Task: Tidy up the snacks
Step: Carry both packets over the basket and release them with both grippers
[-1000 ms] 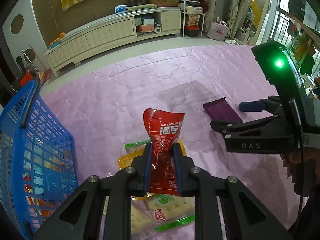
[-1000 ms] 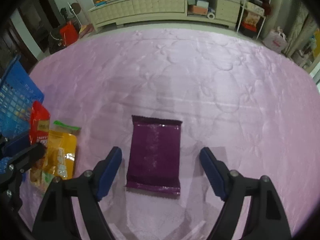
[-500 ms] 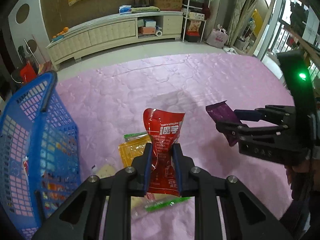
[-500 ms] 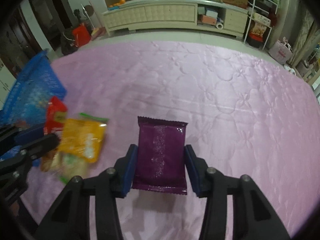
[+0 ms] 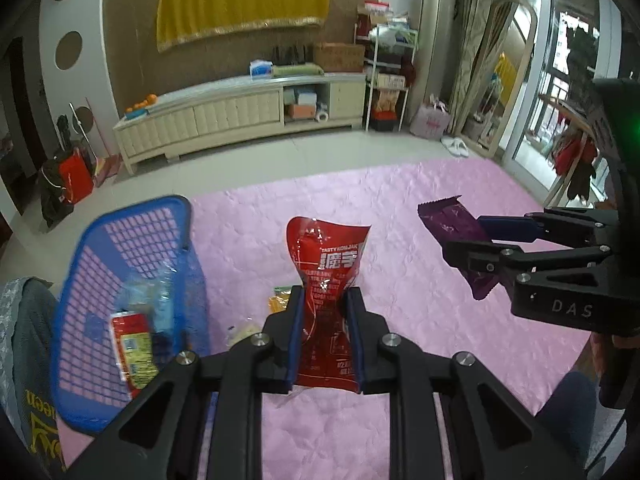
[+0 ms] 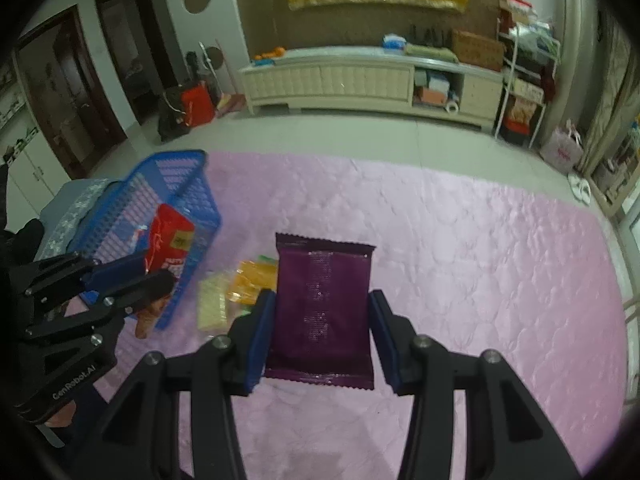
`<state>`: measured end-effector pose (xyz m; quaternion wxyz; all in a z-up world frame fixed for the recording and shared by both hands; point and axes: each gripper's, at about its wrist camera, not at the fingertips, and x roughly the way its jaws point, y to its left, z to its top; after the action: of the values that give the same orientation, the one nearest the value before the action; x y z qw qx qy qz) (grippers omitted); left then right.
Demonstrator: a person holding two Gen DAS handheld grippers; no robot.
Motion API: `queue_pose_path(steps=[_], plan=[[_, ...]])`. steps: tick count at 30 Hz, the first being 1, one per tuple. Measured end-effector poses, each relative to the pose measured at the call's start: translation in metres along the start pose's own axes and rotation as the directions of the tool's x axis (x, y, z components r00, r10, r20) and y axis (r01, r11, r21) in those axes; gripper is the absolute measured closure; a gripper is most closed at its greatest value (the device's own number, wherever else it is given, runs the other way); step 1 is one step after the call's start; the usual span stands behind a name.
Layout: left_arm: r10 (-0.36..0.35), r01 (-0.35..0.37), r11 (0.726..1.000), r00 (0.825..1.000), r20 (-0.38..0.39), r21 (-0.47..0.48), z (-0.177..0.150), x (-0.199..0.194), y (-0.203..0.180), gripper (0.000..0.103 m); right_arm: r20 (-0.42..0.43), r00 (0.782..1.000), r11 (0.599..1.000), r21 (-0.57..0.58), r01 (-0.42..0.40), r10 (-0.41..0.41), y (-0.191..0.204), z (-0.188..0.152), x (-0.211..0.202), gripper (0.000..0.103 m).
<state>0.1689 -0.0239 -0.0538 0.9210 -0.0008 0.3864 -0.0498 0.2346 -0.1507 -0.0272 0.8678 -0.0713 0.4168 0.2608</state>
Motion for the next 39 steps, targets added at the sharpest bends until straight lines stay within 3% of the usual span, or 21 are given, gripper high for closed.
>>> queue_pose_path(steps=[9, 18, 30, 39], plan=[[0.041, -0.04, 0.999, 0.996, 0.078, -0.009, 0.0, -0.054, 0.034, 0.084, 0.075, 0.996, 0.998, -0.051, -0.04, 0.044, 0.045, 0.02, -0.037, 0.051], [0.093, -0.09, 0.995, 0.99, 0.109, -0.034, -0.003, -0.082, 0.087, 0.084, 0.079, 0.994, 0.992, -0.107, -0.071, 0.08, 0.085, 0.035, -0.029, 0.051], [0.142, -0.133, 0.986, 0.986, 0.087, -0.097, -0.01, -0.075, 0.151, 0.084, 0.021, 0.989, 0.977, -0.163, -0.14, 0.146, 0.137, 0.06, 0.024, 0.051], [0.161, -0.156, 0.98, 0.986, 0.039, -0.124, -0.009, -0.047, 0.186, 0.084, -0.052, 0.986, 0.967, -0.194, -0.166, 0.159, 0.164, 0.072, 0.078, 0.051]])
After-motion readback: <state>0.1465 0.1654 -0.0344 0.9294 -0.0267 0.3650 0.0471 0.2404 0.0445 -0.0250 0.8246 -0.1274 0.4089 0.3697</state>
